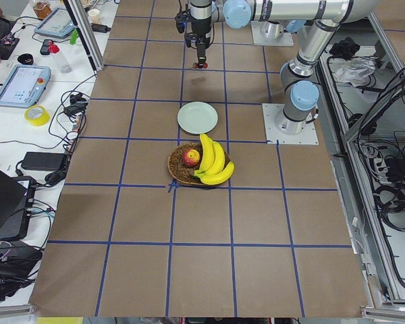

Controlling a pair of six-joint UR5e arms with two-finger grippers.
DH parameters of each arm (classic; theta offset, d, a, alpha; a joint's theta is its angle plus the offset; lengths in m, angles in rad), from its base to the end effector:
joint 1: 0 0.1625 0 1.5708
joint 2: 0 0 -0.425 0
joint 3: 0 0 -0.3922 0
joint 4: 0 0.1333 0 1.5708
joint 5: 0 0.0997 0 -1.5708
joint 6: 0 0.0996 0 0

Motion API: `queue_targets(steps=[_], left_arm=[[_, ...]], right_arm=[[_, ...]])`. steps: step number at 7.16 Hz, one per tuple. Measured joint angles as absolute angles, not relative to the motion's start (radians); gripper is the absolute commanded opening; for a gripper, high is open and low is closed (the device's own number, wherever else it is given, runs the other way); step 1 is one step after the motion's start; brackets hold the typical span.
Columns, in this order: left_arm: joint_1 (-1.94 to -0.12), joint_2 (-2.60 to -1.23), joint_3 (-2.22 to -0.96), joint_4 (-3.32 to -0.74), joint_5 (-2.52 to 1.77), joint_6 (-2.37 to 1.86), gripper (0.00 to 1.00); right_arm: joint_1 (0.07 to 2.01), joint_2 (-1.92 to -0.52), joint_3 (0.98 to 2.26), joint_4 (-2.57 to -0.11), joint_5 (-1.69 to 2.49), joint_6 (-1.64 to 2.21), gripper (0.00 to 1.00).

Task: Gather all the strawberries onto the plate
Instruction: 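Carry the strawberries toward the plate and release them on the table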

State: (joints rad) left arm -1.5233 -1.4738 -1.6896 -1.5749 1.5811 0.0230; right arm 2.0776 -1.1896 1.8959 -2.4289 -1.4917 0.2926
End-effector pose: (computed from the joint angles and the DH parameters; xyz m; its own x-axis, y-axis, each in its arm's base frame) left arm -0.1109 -0.4538 0.4748 -0.9997 -0.0242 -0.0097 -0.0245 0.9994 0.0261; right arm 0.4001 -0.4299 0.2194 -0.9674 -0.2240 -0.1184 -0.2097 0.9701 -0.1223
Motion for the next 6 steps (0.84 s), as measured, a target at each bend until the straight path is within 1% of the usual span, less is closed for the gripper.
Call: queue_targets(steps=[2,3,4,5,6], left_arm=[[-1.523,-1.474,-1.689,-1.575,1.581,0.023,1.0],[-1.523,-1.474,-1.69,-1.575,1.582,0.023,1.0],[-1.523,-1.474,-1.69,-1.575,1.581,0.023,1.0],[-1.523,-1.474,-1.69,-1.575,1.582,0.023,1.0],[-1.523,-1.474,-1.69,-1.575,1.582,0.023,1.0]], right_arm=[[2.15,-1.157,1.877,-2.435,-1.491,0.322,0.07],[2.167,-1.141,1.875,-2.437,-1.492,0.327,0.13],[2.173,-1.13,1.873,-2.441,-1.492,0.329,0.38],[2.176,-1.121,1.872,-2.448,-1.493,0.329,0.78],[2.176,-1.115,1.871,-2.451,-1.495,0.336,1.0]])
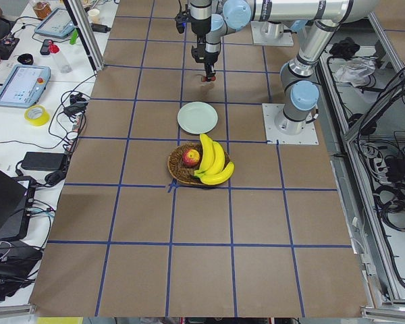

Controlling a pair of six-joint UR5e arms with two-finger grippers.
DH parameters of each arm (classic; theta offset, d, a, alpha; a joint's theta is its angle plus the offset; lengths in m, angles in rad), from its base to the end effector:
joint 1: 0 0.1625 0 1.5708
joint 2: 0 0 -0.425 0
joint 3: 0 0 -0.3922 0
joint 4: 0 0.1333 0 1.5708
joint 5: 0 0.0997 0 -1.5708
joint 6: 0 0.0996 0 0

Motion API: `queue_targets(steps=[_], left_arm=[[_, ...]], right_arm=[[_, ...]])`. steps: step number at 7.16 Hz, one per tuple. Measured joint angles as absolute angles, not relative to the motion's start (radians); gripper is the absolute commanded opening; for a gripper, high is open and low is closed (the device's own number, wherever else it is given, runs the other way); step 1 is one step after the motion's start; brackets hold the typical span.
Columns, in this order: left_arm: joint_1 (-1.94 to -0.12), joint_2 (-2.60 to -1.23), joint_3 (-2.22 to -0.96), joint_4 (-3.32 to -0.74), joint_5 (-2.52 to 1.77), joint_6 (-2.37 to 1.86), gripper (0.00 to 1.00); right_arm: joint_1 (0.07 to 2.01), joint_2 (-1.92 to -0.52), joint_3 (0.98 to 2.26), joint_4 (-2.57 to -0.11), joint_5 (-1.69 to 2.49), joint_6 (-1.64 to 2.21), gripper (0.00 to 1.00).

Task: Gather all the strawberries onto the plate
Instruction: 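Carry the strawberries toward the plate and release them on the table, then move the right gripper over the lone strawberry farther from the plate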

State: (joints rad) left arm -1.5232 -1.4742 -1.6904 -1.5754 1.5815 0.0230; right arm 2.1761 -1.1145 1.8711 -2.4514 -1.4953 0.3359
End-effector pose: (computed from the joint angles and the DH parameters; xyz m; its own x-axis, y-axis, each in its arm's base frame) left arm -0.1108 -0.4538 0.4742 -0.9997 -0.0243 -0.0101 -0.0246 0.9993 0.0279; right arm 0.4479 -0.3999 0.1886 -0.9553 -0.2739 -0.1114 -0.2646 0.9600 -0.0921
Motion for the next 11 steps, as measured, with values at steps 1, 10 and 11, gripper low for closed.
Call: queue_targets(steps=[1,10,11], left_arm=[[-1.523,-1.474,-1.69,-1.575,1.582,0.023,1.0],[-1.523,-1.474,-1.689,-1.572,1.581,0.023,1.0],[-1.523,-1.474,-1.689,-1.572,1.581,0.023,1.0]], right_arm=[[2.177,-1.113,1.872,-2.453,-1.499,0.352,1.0],[1.687,-1.343,1.879,-2.253,-1.517,0.092,1.0],[1.595,-1.344,1.91,-2.259,-1.529,-0.003,1.0]])
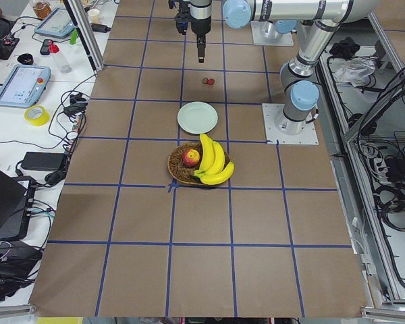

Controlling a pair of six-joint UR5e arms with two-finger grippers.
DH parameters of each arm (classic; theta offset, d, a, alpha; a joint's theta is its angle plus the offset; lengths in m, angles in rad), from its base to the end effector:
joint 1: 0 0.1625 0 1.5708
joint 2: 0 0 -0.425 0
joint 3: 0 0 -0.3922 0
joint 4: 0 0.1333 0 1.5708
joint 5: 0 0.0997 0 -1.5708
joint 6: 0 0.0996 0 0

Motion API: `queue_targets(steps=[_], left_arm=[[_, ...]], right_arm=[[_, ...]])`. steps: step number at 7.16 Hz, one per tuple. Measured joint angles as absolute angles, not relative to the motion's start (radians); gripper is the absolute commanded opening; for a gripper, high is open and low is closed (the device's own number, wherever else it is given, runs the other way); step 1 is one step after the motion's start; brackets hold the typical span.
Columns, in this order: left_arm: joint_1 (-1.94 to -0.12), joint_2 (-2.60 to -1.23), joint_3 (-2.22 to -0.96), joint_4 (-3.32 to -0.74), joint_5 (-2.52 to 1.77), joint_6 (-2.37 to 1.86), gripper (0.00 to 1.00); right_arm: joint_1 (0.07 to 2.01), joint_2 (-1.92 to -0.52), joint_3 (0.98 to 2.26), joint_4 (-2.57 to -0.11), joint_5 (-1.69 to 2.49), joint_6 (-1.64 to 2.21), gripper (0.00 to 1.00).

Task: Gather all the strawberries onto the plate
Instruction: 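Move the right gripper over the lone strawberry farther from the plate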

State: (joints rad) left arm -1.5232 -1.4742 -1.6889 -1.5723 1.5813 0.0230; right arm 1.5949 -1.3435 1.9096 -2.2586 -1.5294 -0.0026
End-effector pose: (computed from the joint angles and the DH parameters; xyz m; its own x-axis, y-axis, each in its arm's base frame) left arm -0.1108 -0.4543 0.4752 -0.9997 -0.0244 -0.0100 -0.0246 0.9994 0.0232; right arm 0.1503 -0.5344 0.2795 -0.9987 -0.0317 -0.0408 -0.0265 0.9922 -0.1215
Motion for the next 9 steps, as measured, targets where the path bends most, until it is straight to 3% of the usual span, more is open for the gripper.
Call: queue_targets(steps=[2,5,9], left_arm=[[-1.524,-1.474,-1.689,-1.572,1.582,0.023,1.0],[-1.524,-1.474,-1.689,-1.574,1.582,0.023,1.0],[-1.524,-1.474,-1.69,-1.574,1.582,0.023,1.0]], right_arm=[[1.405,-1.348,1.996,-2.268,-1.531,-0.093,1.0],[1.331,-1.35,2.086,-2.27,-1.535,0.008,1.0],[1.33,-1.344,2.143,-2.275,-1.536,-0.014,0.85]])
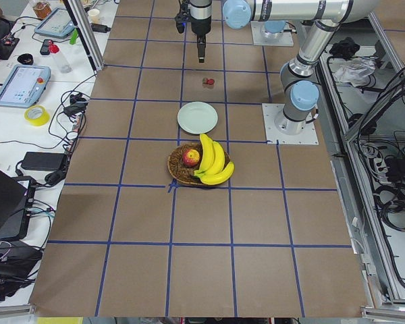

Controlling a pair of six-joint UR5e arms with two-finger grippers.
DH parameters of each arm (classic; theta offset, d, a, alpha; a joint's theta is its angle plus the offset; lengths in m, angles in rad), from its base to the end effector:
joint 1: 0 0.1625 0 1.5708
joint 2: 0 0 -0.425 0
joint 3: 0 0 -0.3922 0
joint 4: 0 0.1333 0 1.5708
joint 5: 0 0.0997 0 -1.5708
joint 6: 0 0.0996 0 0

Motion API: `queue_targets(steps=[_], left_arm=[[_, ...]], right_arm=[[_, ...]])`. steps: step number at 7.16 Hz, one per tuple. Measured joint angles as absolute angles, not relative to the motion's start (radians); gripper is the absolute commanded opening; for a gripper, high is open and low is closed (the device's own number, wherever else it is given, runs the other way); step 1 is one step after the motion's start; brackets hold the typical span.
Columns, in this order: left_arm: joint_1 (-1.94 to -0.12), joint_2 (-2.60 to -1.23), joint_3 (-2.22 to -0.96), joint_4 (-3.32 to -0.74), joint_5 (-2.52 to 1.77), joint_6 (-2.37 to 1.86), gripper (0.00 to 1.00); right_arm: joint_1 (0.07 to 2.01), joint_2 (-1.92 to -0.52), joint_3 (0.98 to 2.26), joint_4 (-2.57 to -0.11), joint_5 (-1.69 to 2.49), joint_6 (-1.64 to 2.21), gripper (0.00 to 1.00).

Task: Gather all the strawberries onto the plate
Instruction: 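Move the right gripper over the lone strawberry farther from the plate, then lower the right gripper and grasp the lone strawberry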

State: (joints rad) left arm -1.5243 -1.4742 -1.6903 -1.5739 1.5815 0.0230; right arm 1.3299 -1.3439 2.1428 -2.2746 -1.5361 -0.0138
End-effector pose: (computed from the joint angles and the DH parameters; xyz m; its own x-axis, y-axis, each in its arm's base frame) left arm -0.1113 -0.4538 0.4744 -0.9997 -0.0232 -0.0101 -0.0235 0.9994 0.0263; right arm 0.0233 -0.4783 0.1870 -0.9729 0.2283 -0.0358 0.2241 0.9700 0.0945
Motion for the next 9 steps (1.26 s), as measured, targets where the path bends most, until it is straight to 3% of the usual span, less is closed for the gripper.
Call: queue_targets(steps=[1,4,6,7,8,9], left_arm=[[-1.524,-1.474,-1.69,-1.574,1.582,0.023,1.0],[-1.525,-1.474,-1.69,-1.574,1.582,0.023,1.0],[-1.525,-1.474,-1.69,-1.575,1.582,0.023,1.0],[-1.525,-1.474,-1.691,-1.575,1.582,0.023,1.0],[-1.525,-1.474,-1.691,-1.575,1.581,0.023,1.0],[-1.525,-1.474,-1.691,-1.574,1.581,0.023,1.0]], right_arm=[[1.33,-1.34,2.144,-2.283,-1.536,-0.045,0.85],[1.33,-1.32,2.145,-2.335,-1.533,-0.137,0.7],[1.33,-1.314,2.146,-2.343,-1.531,-0.152,0.43],[1.33,-1.314,2.146,-2.343,-1.537,-0.159,0.25],[1.33,-1.313,2.146,-2.343,-1.54,-0.17,0.15],[1.33,-1.313,2.146,-2.341,-1.542,-0.178,0.15]])
